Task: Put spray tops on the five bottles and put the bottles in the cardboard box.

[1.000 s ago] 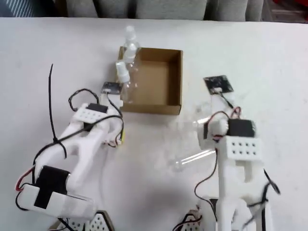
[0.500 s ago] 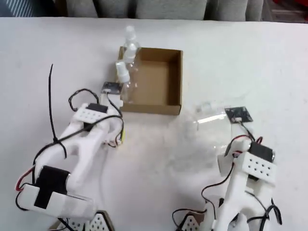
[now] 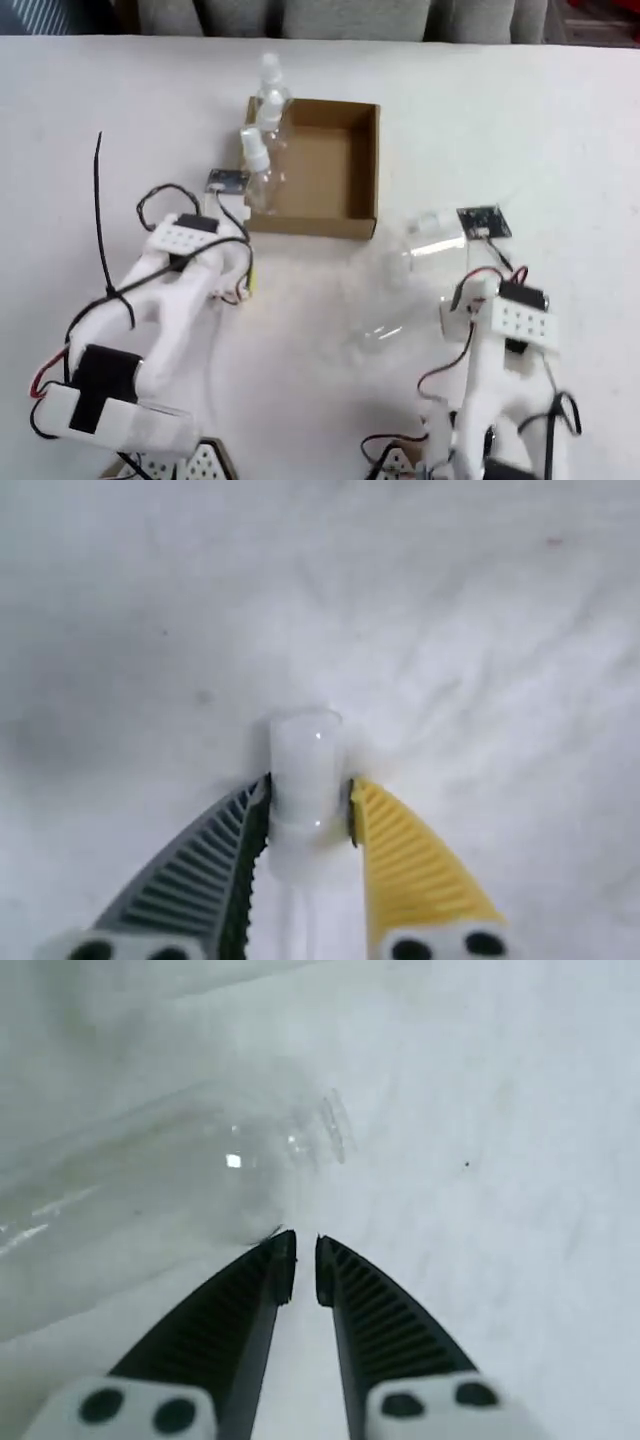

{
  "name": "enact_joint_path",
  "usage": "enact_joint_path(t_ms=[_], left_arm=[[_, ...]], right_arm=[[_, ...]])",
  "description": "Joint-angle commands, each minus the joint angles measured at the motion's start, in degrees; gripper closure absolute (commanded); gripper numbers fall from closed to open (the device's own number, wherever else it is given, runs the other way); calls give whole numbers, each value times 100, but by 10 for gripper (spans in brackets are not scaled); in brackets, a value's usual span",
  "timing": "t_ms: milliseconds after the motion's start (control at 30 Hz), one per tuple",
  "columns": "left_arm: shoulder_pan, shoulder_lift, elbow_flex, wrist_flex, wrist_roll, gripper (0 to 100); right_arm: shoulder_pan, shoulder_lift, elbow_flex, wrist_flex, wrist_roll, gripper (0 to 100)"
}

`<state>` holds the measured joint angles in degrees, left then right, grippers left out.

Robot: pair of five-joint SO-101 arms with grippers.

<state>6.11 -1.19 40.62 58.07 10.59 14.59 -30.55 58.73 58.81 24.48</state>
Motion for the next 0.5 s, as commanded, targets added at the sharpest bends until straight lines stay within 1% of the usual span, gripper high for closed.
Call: enact_joint_path(t_ms=[0, 67, 167, 400, 467], left_arm=[[-127, -4, -246, -88, -62, 980], [-127, -4, -246, -88, -62, 980], [-127, -4, -246, -97, -62, 980], [-127, -4, -246, -105, -97, 980], [-127, -4, -246, -114, -316, 980]], right_arm=[[-48, 664, -730, -75, -70, 982], [-48, 945, -967, -92, -149, 982], [-84, 1288, -1398, -101, -563, 981], [-945, 1991, -2127, -101, -677, 981], [-1130, 2176, -2303, -101, -677, 981]])
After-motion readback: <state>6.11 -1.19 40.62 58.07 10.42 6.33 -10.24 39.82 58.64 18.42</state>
